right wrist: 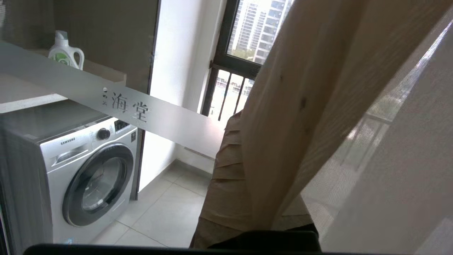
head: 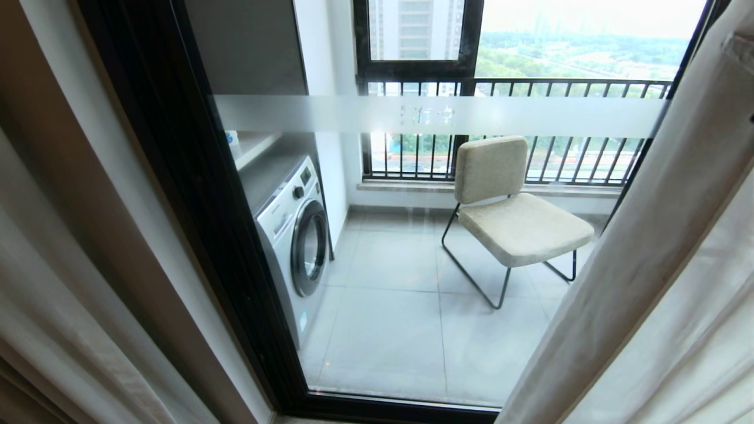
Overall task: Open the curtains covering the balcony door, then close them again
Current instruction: Close the inner curtains on both sides
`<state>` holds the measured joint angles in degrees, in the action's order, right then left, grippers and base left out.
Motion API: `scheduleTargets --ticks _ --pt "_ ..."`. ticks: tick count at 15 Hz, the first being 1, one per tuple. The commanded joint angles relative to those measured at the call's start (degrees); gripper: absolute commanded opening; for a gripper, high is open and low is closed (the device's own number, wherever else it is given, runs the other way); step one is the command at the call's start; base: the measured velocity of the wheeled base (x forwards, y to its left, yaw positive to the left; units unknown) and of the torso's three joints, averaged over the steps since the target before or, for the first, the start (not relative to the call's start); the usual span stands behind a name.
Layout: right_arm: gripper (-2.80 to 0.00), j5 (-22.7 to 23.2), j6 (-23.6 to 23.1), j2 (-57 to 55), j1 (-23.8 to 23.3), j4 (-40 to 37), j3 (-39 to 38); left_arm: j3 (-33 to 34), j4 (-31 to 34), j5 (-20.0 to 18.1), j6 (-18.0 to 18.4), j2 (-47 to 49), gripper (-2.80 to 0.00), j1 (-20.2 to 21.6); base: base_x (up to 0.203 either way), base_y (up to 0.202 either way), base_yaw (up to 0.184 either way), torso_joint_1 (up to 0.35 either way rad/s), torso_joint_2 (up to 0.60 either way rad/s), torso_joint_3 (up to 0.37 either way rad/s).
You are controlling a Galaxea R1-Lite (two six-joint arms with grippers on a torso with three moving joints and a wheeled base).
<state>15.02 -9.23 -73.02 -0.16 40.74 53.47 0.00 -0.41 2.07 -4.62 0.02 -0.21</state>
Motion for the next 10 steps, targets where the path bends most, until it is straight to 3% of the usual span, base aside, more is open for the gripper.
scheduleTargets --ticks 1,6,10 --pt "-2.8 -1.7 -2.7 -1.2 5.9 0.3 0.3 0.0 0.0 0.0 0.0 0.0 -2.8 0.0 0.0 0.0 0.0 0.0 0.0 0.0" --pt "-2.8 -11.8 -10.0 -7.1 23.1 0.5 5.2 0.0 0.0 0.0 0.0 0.0 -2.8 0.0 0.0 0.0 0.0 0.0 0.0 0.0" --pt "-2.8 -15.3 -13.7 -10.1 30.7 1.1 6.9 0.0 0.0 0.0 0.0 0.0 -2.8 0.0 0.0 0.0 0.0 0.0 0.0 0.0"
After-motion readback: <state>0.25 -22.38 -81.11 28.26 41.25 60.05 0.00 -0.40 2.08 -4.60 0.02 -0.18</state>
